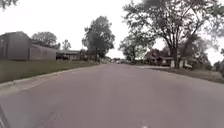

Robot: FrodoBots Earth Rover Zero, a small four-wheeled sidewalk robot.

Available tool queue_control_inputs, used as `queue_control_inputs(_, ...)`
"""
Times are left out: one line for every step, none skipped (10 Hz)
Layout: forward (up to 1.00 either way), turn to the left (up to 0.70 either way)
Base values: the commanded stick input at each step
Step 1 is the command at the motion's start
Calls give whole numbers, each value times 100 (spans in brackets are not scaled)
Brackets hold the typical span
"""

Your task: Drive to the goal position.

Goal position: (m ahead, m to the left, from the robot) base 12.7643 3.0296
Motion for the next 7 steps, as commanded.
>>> queue_control_inputs(70,0)
queue_control_inputs(70,0)
queue_control_inputs(70,0)
queue_control_inputs(70,0)
queue_control_inputs(70,0)
queue_control_inputs(70,0)
queue_control_inputs(70,0)
